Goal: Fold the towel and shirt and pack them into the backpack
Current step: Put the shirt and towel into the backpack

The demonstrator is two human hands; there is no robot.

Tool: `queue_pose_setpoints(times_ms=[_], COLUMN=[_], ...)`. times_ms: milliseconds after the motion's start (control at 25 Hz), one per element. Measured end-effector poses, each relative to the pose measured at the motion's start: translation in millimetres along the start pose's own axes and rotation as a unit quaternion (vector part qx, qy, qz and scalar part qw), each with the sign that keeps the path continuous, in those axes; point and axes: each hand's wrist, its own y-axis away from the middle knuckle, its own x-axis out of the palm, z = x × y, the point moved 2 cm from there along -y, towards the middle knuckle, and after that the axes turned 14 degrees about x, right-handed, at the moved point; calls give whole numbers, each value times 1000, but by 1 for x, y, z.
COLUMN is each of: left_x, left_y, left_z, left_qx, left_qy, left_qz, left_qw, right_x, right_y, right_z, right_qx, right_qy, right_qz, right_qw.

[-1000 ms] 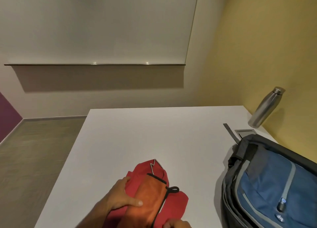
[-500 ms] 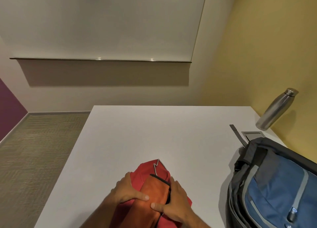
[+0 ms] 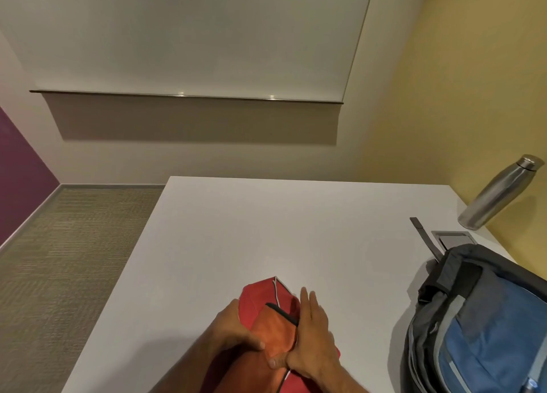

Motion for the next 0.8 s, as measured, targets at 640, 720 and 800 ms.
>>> queue_pose_setpoints(times_ms=[640, 720, 800], left_x=[11, 13, 15], left_y=[6, 4, 5], left_z=[-34, -41, -56], left_qx=[126, 155, 179], left_qy=[-26, -25, -50], left_qz=[51, 64, 83], left_qw=[990, 986, 979], right_x=[-13, -18, -25], right_y=[-8, 2, 12], right_z=[-3, -4, -8], right_qx=[-81, -70, -44], right_qy=[-186, -237, -291], right_qz=[286, 307, 321], right_qw=[937, 919, 900])
